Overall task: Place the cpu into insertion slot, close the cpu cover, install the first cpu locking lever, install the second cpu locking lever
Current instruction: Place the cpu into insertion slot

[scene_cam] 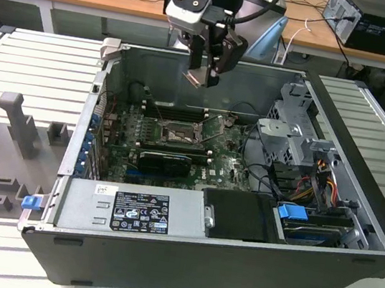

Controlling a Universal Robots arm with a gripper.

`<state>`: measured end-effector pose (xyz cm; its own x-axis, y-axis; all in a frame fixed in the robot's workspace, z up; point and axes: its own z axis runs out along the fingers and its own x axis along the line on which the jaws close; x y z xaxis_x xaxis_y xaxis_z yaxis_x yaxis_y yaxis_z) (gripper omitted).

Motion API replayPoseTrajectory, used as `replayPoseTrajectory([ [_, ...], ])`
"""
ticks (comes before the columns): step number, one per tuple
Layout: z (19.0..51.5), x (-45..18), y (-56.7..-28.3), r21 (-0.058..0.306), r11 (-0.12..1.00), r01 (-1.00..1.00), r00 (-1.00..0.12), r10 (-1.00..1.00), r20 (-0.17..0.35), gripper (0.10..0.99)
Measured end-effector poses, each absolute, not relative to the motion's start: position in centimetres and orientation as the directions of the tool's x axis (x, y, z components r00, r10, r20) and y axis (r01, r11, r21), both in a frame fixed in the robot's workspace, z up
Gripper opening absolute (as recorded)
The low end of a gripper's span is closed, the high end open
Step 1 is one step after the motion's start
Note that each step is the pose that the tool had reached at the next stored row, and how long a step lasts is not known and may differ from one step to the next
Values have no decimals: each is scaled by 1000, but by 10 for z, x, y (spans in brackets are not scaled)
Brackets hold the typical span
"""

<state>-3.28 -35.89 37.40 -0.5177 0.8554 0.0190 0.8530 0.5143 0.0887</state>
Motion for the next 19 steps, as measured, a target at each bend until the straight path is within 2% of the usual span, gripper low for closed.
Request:
replayPoseTrajectory([
  [8,373,-33,-359,89,389,917,-392,920,19,529],
  [19,365,-33,-359,87,359,929,-362,932,16,529],
])
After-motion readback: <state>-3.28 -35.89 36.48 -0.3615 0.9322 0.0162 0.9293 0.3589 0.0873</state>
